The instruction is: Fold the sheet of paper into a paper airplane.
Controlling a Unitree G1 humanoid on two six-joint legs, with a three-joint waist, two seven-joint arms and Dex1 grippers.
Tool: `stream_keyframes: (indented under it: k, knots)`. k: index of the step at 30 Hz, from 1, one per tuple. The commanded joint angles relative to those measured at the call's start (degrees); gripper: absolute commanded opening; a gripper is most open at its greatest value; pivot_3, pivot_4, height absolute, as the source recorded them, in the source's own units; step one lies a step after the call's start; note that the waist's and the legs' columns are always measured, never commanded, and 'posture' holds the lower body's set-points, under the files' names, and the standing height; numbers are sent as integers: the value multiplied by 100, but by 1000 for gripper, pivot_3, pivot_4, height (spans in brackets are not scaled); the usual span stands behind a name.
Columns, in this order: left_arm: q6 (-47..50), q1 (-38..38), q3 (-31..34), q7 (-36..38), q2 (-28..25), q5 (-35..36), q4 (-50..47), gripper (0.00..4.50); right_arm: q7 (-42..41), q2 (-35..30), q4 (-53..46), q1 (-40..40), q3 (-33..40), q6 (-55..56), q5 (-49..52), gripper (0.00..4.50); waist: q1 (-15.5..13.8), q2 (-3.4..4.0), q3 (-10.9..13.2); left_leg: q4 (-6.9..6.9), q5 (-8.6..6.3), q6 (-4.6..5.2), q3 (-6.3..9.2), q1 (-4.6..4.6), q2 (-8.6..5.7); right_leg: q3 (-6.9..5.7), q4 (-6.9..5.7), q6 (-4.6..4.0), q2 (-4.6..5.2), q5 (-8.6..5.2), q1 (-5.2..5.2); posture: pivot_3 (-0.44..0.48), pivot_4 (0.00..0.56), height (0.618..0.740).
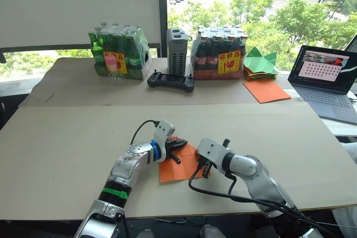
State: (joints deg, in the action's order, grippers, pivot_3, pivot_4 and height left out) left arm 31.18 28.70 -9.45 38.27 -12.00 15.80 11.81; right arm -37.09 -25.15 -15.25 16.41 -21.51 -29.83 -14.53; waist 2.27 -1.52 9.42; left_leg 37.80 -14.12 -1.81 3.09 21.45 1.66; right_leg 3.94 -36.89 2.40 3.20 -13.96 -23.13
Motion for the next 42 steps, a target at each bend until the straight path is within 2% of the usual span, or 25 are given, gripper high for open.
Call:
stream_keyframes:
  k: [1,25,34,42]
  knots:
    - [8,144,-41,10,63,-29,-160,0,-53,-1,309,-143,-214,-320,-57,27,2,0,0,0,0,0,0,-1,0,0,0,0,0,0,0,0,150,740]
    - [-227,159,-215,9,-335,-593,504,0,65,82,310,7,-157,-377,-29,27,33,-3,-5,-1,0,0,-1,-15,1,1,-1,2,-1,-1,10,0,150,740]
    - [-256,78,-214,5,-383,-666,530,0,317,587,467,319,-15,-525,97,27,73,-4,-8,-2,0,0,-1,-25,5,3,-8,24,-6,-14,13,0,150,740]
    - [-237,94,-222,-23,-338,-665,510,0,414,764,824,475,-178,-444,51,27,77,-3,-9,-2,0,0,-1,-26,5,4,-9,22,-6,-13,13,0,150,740]
